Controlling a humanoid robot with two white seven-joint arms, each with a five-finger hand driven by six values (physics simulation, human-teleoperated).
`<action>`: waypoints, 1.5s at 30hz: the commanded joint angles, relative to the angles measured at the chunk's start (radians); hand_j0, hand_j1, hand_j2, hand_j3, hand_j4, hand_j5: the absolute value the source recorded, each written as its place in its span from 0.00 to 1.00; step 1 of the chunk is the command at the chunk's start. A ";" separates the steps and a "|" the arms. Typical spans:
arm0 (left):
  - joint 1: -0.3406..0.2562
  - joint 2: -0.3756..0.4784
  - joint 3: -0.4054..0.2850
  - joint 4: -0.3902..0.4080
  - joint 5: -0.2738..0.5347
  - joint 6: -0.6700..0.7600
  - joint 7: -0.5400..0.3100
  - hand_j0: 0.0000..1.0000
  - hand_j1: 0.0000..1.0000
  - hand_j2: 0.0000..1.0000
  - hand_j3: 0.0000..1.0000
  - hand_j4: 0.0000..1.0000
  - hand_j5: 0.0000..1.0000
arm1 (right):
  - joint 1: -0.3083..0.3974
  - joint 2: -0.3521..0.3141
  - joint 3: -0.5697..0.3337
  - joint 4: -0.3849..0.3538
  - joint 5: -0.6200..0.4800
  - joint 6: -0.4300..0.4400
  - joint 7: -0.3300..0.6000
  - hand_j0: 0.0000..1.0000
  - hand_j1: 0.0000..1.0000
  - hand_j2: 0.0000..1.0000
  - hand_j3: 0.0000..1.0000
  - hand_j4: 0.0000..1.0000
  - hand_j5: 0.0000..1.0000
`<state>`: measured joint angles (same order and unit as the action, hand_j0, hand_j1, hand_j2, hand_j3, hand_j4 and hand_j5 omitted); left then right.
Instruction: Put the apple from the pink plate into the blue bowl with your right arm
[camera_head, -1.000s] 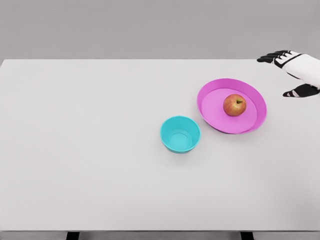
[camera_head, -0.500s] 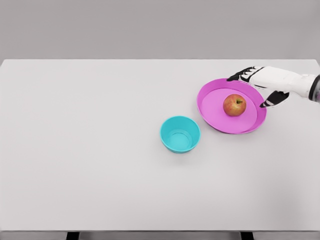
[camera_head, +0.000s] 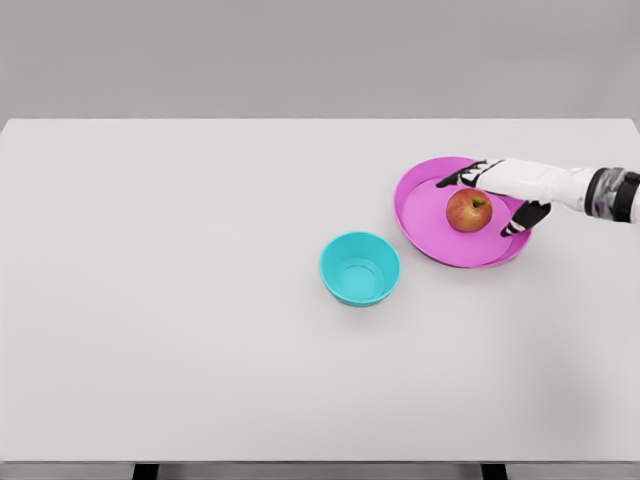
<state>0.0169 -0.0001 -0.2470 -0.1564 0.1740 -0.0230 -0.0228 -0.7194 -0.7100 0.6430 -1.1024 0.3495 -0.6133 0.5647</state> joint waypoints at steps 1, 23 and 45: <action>0.000 0.000 0.000 0.000 -0.001 0.000 0.000 1.00 1.00 1.00 1.00 1.00 1.00 | 0.000 0.007 0.014 0.026 -0.006 0.002 0.000 1.00 1.00 1.00 1.00 1.00 1.00; 0.000 0.000 0.000 0.000 0.001 0.000 0.000 1.00 1.00 1.00 1.00 1.00 1.00 | -0.017 0.007 0.038 0.035 0.003 0.002 0.001 0.39 0.39 0.39 0.39 0.39 0.39; -0.002 0.000 0.000 0.000 -0.001 0.000 0.000 1.00 1.00 1.00 1.00 1.00 1.00 | -0.006 -0.046 -0.036 -0.326 0.008 0.002 0.003 0.39 0.39 0.39 0.39 0.39 0.39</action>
<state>0.0169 0.0000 -0.2470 -0.1564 0.1740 -0.0230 -0.0228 -0.7256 -0.7533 0.6100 -1.3698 0.3672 -0.6148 0.5665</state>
